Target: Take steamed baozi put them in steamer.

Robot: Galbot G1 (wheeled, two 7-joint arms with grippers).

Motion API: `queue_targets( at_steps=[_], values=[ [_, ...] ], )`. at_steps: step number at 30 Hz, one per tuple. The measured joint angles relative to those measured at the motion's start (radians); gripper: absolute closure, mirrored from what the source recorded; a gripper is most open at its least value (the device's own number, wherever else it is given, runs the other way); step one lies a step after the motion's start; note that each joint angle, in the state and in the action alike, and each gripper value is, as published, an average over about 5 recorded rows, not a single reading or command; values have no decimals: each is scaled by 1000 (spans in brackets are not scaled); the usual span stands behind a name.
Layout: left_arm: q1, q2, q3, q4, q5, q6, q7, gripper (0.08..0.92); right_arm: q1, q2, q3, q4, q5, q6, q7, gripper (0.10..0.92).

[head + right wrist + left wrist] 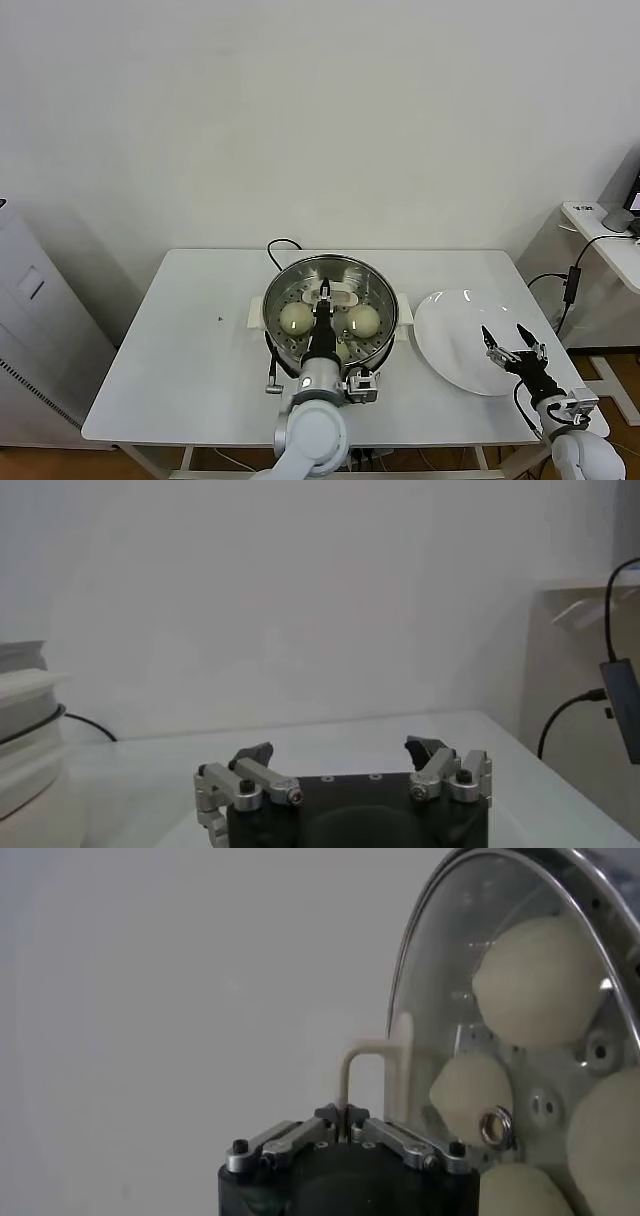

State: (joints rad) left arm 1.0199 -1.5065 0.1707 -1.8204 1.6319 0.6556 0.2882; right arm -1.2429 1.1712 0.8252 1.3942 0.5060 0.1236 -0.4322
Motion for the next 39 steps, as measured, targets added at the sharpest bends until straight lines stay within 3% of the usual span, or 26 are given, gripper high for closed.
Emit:
queue_targets(
  at_steps=[12, 18, 22, 30, 39],
  values=[
    [56, 76, -28, -164, -202, -26, 39, 458, 13, 0, -4, -9, 1, -2, -7, 203],
    [54, 124, -111, -295, -510, -129, 87, 285, 14, -3, -13, -2, 9, -17, -8, 203],
    [39, 141, -210, -350, -775, -183, 65, 195, 14, -4, -25, 15, 14, -32, 7, 203],
    [57, 162, -483, -367, -1308, -217, -100, 177, 6, 4, -37, 67, 19, -59, 64, 203],
    [129, 203, -673, -249, -1692, -275, -201, 177, -3, 16, -24, 126, -4, -97, 113, 203]
  ],
)
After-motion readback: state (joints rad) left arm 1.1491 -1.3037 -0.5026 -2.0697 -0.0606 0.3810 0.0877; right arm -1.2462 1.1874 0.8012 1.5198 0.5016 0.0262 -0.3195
